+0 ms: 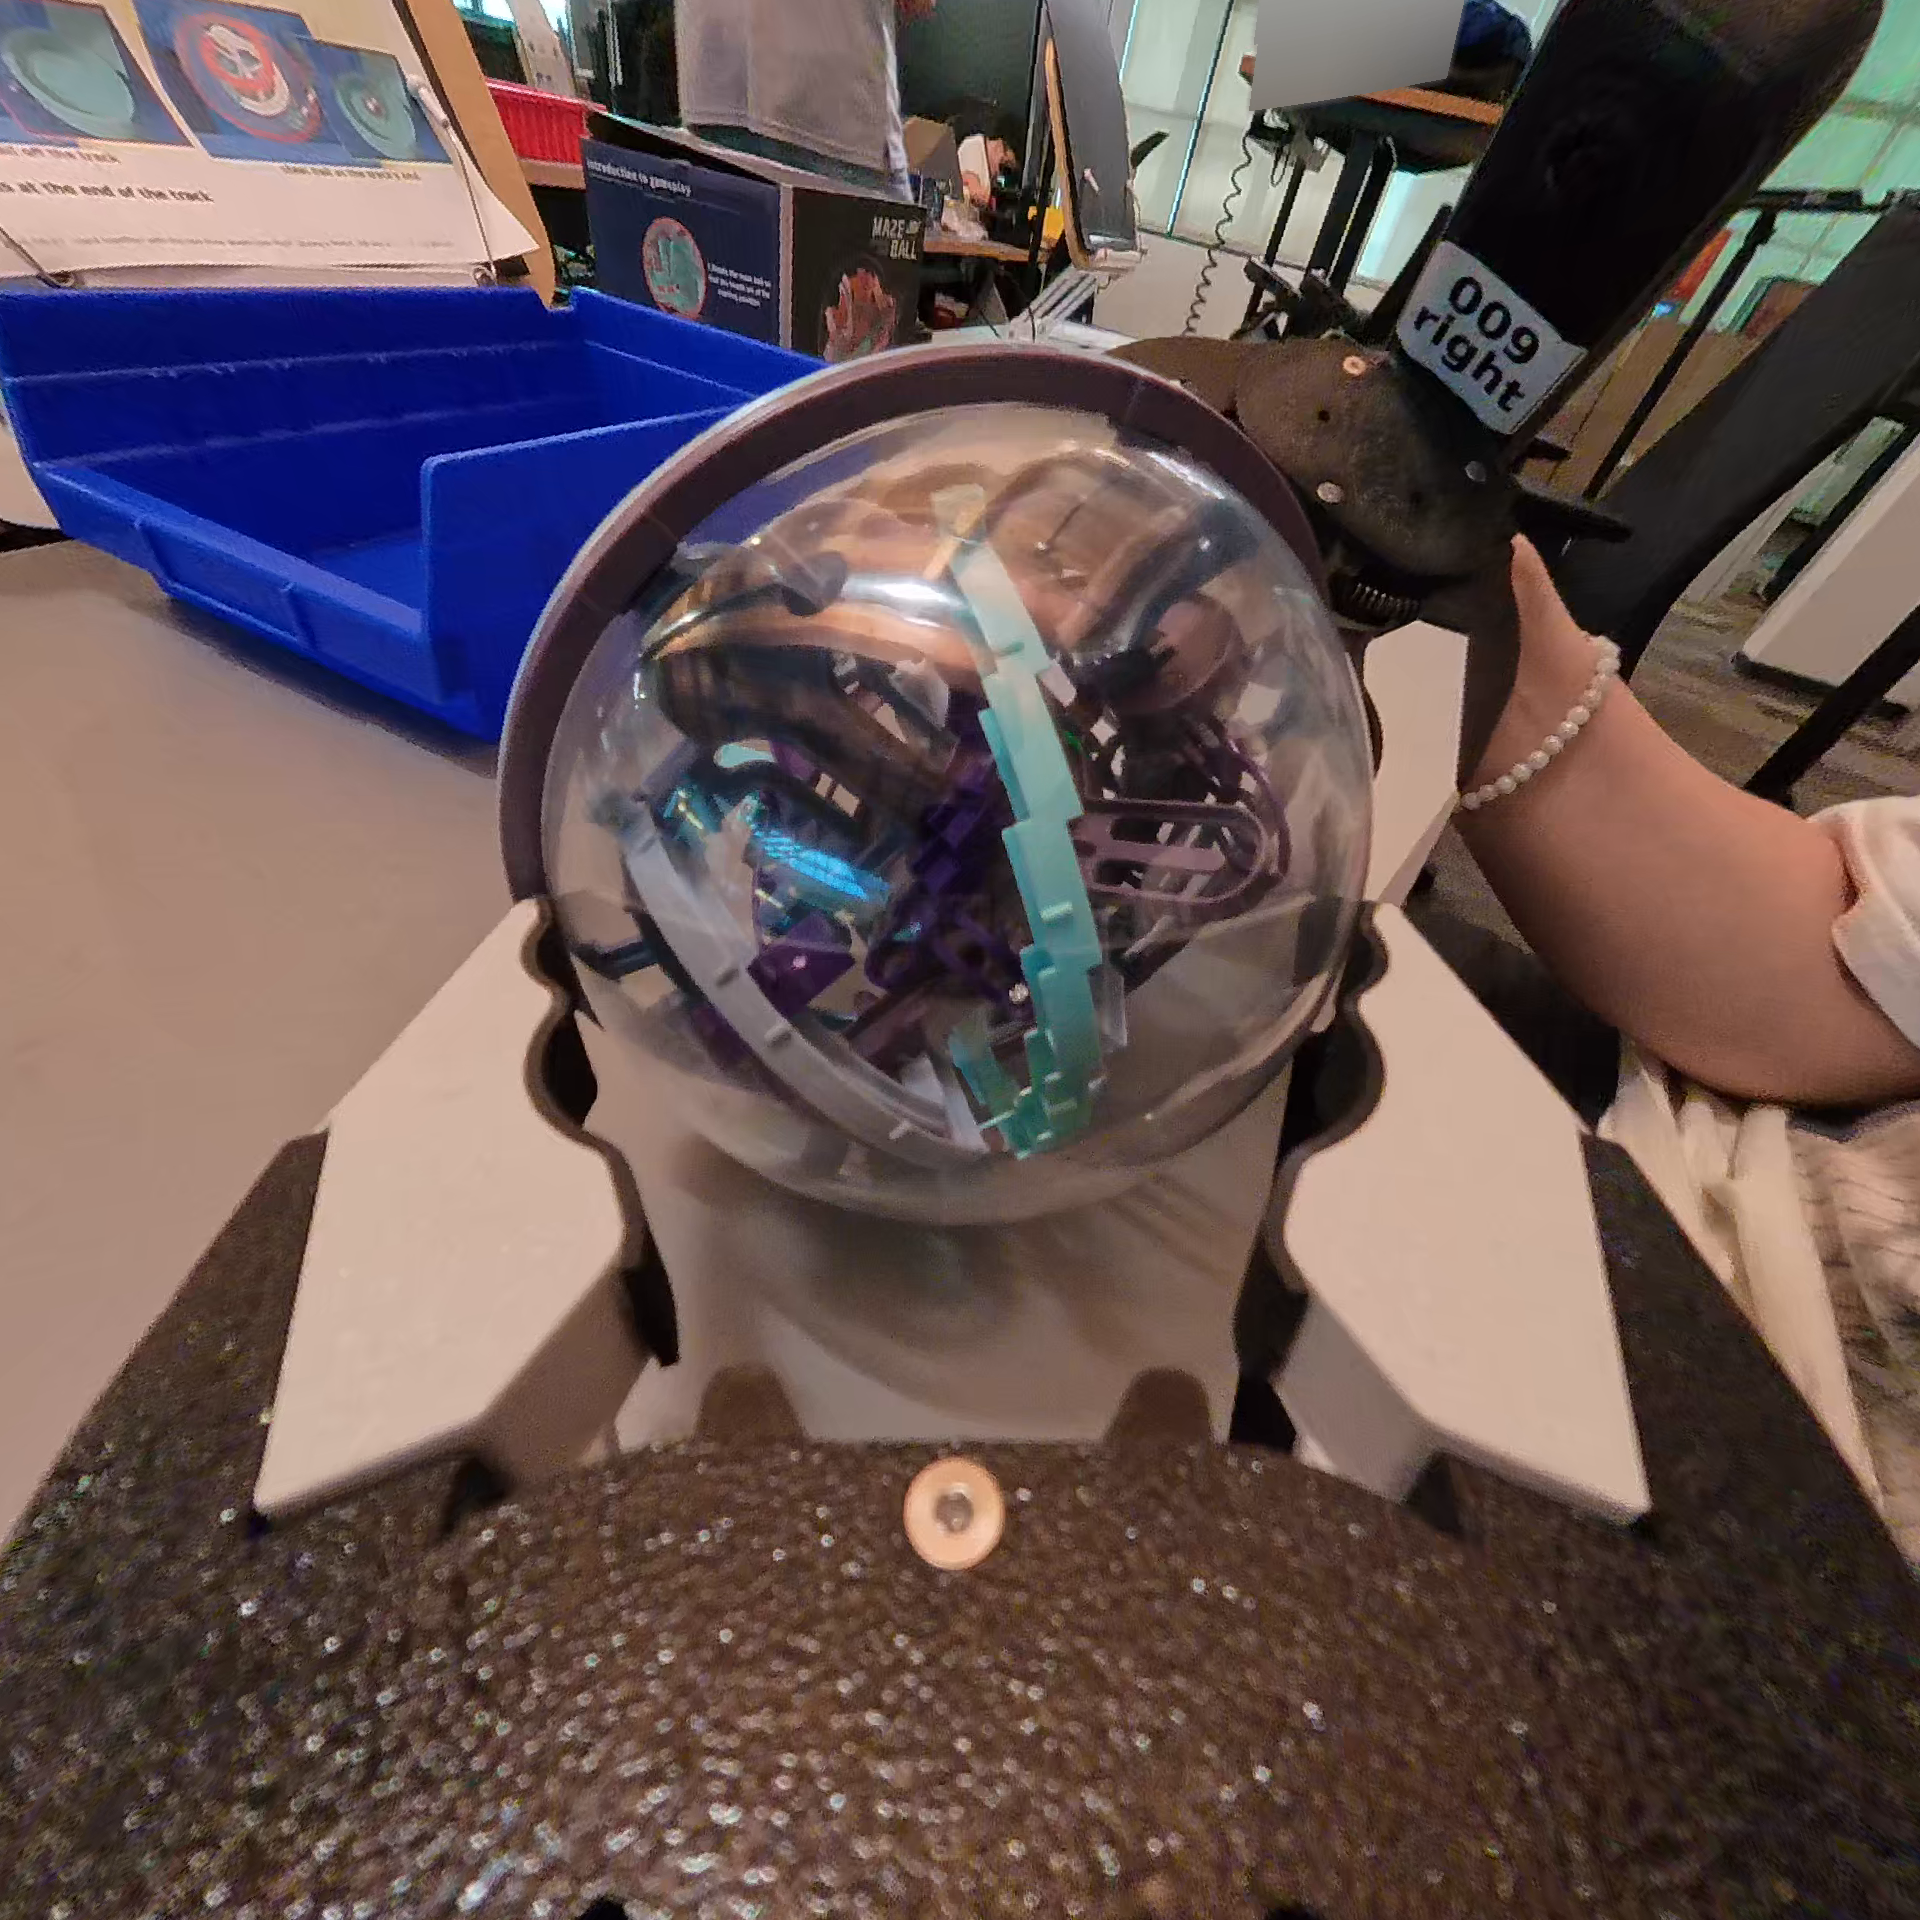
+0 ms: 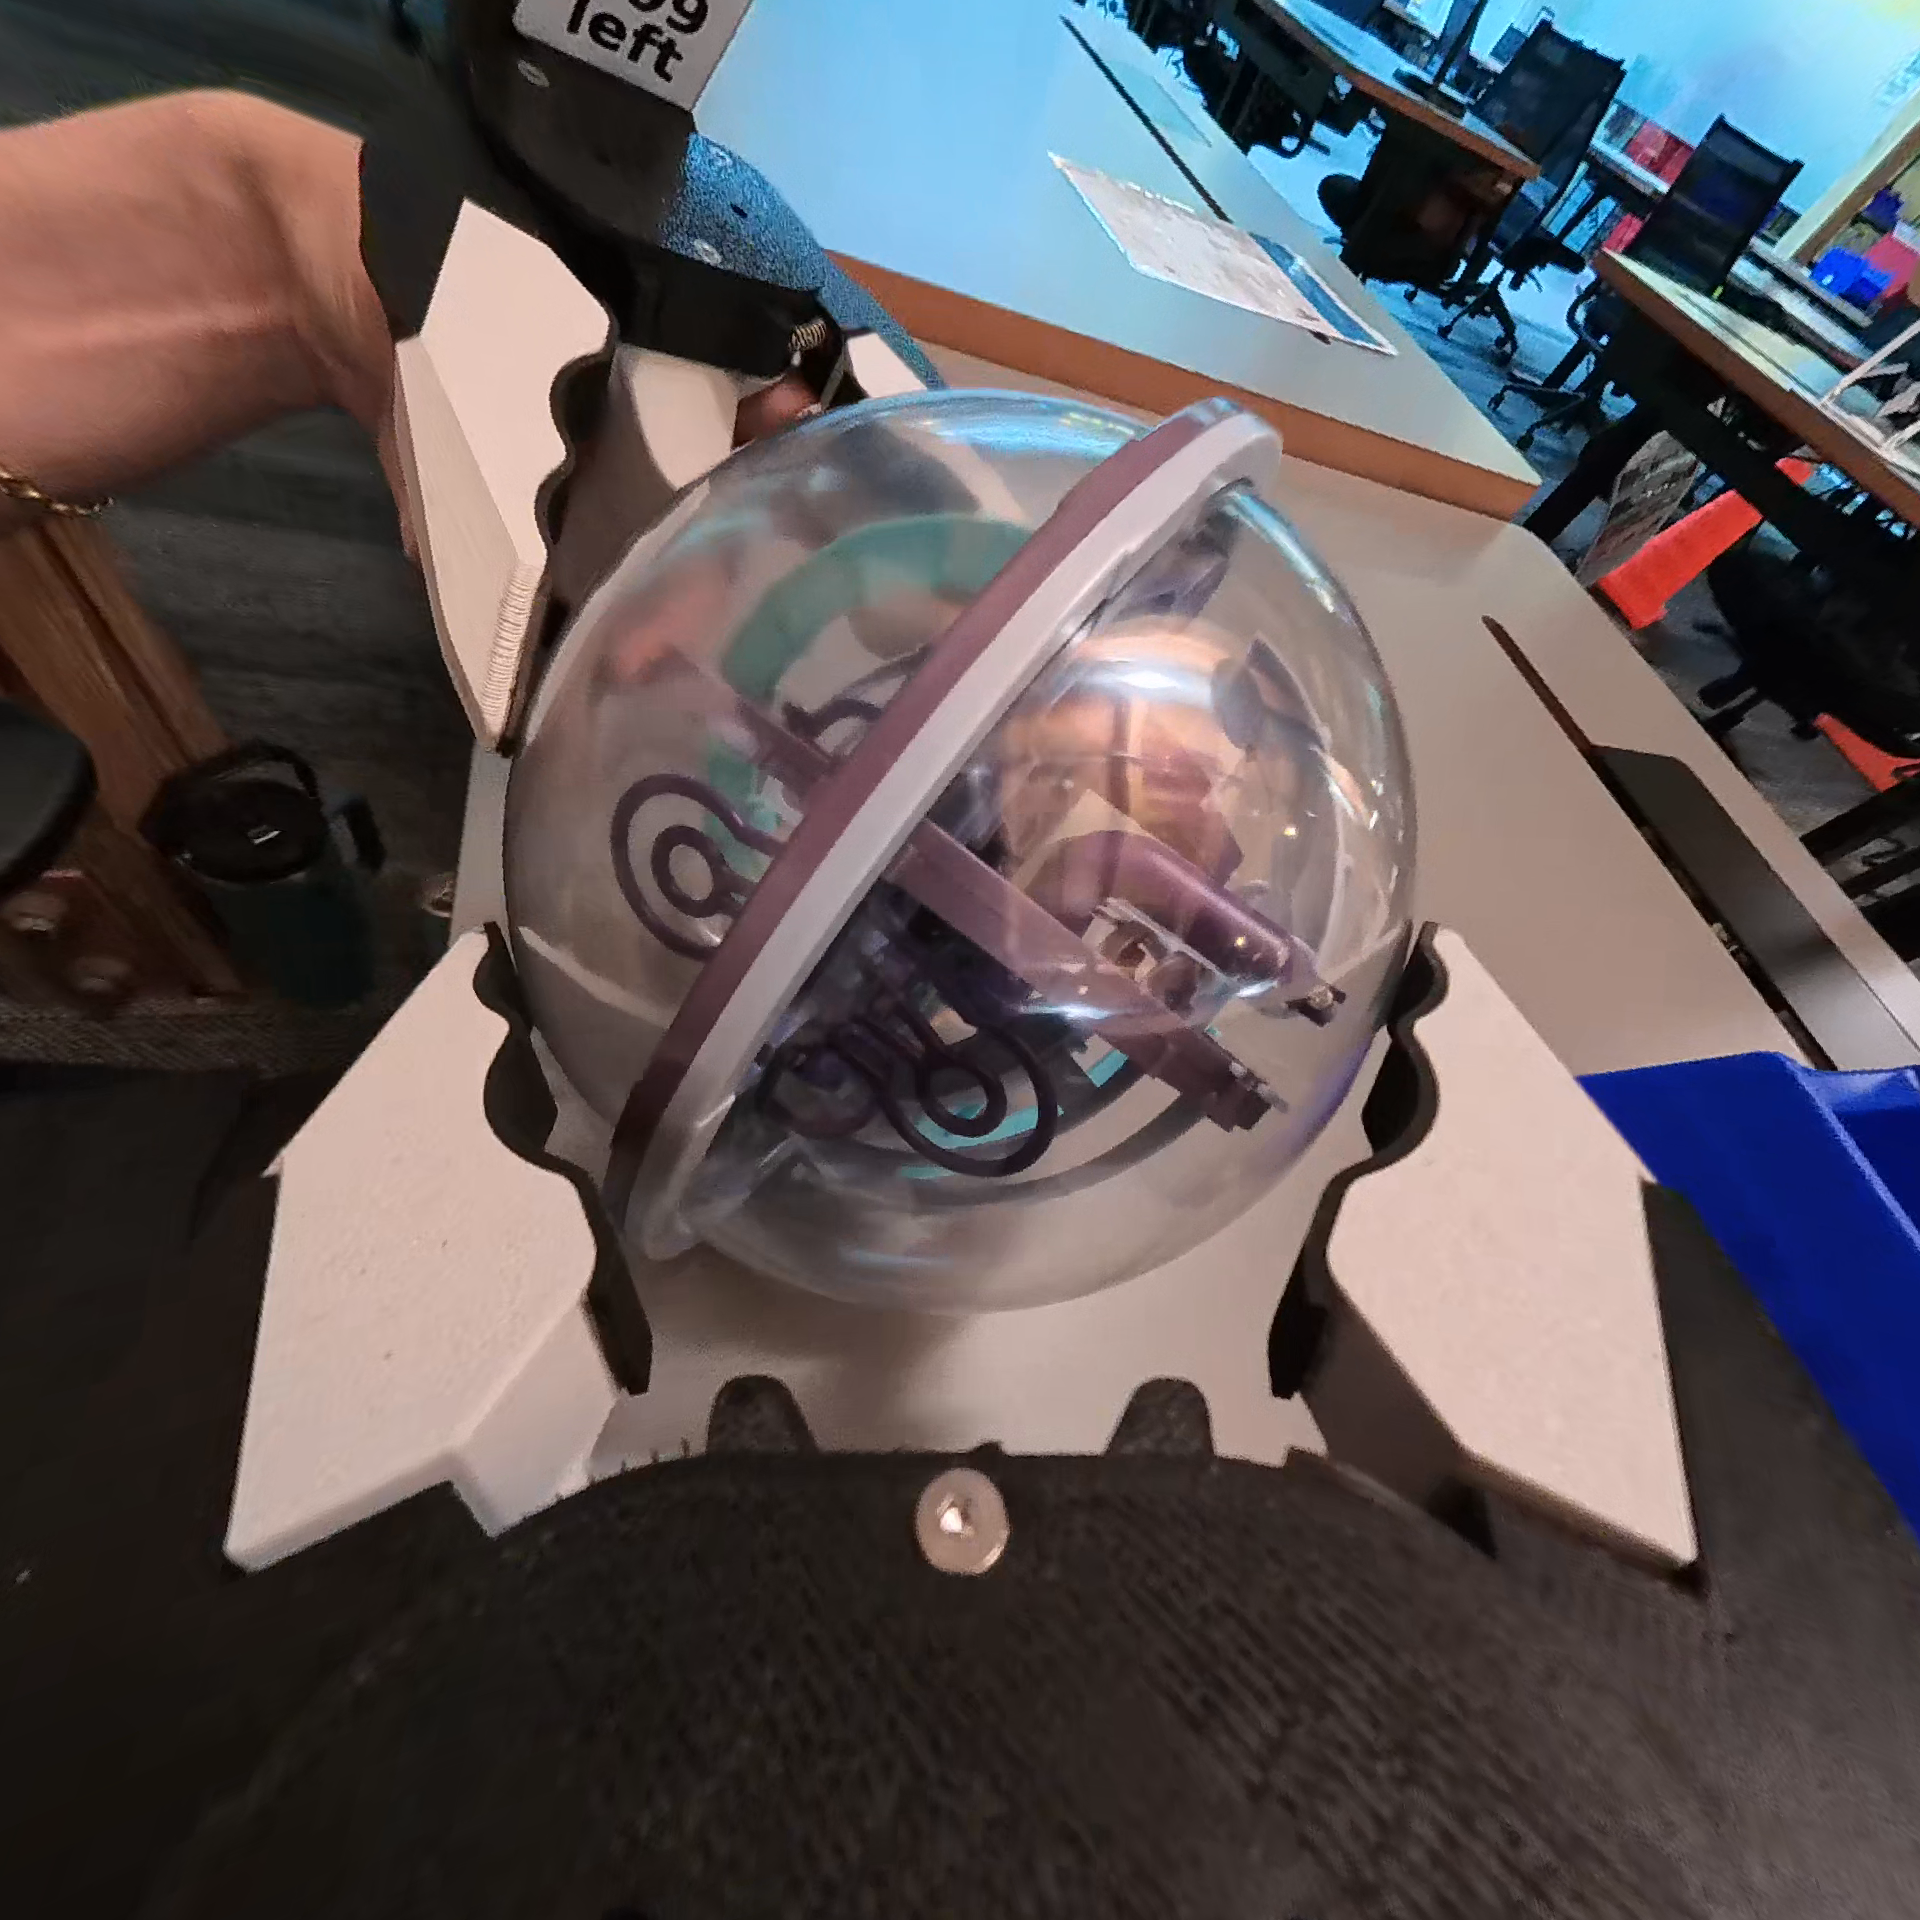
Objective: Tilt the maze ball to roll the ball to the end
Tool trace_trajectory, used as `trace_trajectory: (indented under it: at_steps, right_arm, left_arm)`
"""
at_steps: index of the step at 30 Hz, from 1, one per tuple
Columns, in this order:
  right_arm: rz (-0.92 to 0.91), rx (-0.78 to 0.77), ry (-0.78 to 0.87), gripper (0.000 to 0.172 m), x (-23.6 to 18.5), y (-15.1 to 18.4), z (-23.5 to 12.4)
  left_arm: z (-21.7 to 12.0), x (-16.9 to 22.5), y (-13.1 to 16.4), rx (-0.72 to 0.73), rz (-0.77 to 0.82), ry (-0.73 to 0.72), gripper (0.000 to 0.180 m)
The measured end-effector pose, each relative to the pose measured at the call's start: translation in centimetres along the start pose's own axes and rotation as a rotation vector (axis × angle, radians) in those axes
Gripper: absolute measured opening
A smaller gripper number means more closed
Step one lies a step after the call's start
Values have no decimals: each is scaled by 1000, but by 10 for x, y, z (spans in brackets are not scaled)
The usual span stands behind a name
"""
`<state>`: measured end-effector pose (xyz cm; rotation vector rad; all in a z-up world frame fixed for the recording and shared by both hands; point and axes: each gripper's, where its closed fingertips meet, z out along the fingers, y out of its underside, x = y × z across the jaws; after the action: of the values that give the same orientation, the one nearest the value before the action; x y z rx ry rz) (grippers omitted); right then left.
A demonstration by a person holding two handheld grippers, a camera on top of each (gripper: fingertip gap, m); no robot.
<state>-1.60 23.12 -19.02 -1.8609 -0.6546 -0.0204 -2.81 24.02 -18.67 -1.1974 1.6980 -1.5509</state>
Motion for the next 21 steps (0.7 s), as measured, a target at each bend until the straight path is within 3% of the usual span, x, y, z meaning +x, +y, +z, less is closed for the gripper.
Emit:
trace_trajectory:
  at_steps: [6, 15, 19, 21]
  right_arm:
    - [37, 30, 10, 157, 3, 3, -3]
    - [-115, 147, 80, 157, -3, -2, -8]
    - [-232, 140, 144, 157, -4, 3, -13]
    - [-258, 147, 162, 157, -5, 4, -15]
  left_arm:
    - [6, 0, -4, 26, 3, -3, 139]
    - [5, 6, 0, -4, 115, 0, 139]
    - [5, 9, -19, 92, -26, 36, 133]
    - [5, 10, -20, 102, -13, 38, 128]
